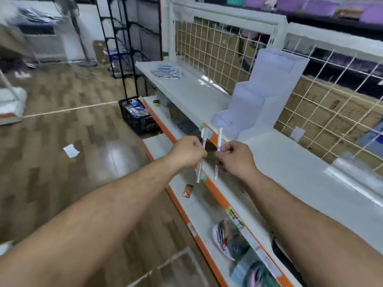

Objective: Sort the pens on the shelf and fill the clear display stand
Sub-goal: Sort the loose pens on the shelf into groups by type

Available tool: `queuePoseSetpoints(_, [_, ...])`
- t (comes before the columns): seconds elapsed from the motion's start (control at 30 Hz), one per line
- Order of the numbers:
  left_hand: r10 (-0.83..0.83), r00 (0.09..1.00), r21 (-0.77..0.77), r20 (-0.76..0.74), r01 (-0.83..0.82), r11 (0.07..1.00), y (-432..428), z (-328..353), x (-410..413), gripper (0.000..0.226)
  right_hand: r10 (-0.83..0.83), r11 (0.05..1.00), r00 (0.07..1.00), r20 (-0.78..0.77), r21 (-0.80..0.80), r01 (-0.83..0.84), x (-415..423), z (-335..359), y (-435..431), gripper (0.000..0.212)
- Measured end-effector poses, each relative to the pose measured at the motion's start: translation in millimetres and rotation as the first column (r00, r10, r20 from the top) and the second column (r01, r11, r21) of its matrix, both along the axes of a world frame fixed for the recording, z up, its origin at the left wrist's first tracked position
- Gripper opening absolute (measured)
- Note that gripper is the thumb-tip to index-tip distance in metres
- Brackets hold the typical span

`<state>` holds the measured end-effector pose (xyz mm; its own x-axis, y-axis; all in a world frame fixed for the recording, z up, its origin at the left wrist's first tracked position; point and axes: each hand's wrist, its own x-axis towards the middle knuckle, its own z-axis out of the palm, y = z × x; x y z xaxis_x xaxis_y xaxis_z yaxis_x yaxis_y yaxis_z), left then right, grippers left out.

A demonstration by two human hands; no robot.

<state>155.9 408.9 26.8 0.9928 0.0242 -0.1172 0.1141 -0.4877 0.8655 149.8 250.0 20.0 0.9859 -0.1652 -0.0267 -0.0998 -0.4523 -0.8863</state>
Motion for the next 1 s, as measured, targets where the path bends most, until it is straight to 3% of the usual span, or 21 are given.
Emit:
queuePoseSetpoints(0.2, [0.073,0.997,0.007,-0.006,-0.073,0.997,67.9,-6.9,33.7,0.005,0.109,0.992,0.994,0.006,-0.063,-0.108,42.6,-0.6,67.2,0.008])
queuePoseSetpoints(0.63, [0.202,0.979,-0.033,-0.013,-0.203,0.979,153.2,-2.2,165.3,0.005,0.236,0.972,0.972,-0.007,-0.002,-0.236,207.4,1.7,151.9,0.01])
queuePoseSetpoints(1.0, [0.226,0.974,-0.027,-0.003,-0.226,0.974,202.4,-1.3,290.3,0.01,0.248,0.969,0.968,-0.04,0.008,-0.248,330.1,1.8,192.1,0.008])
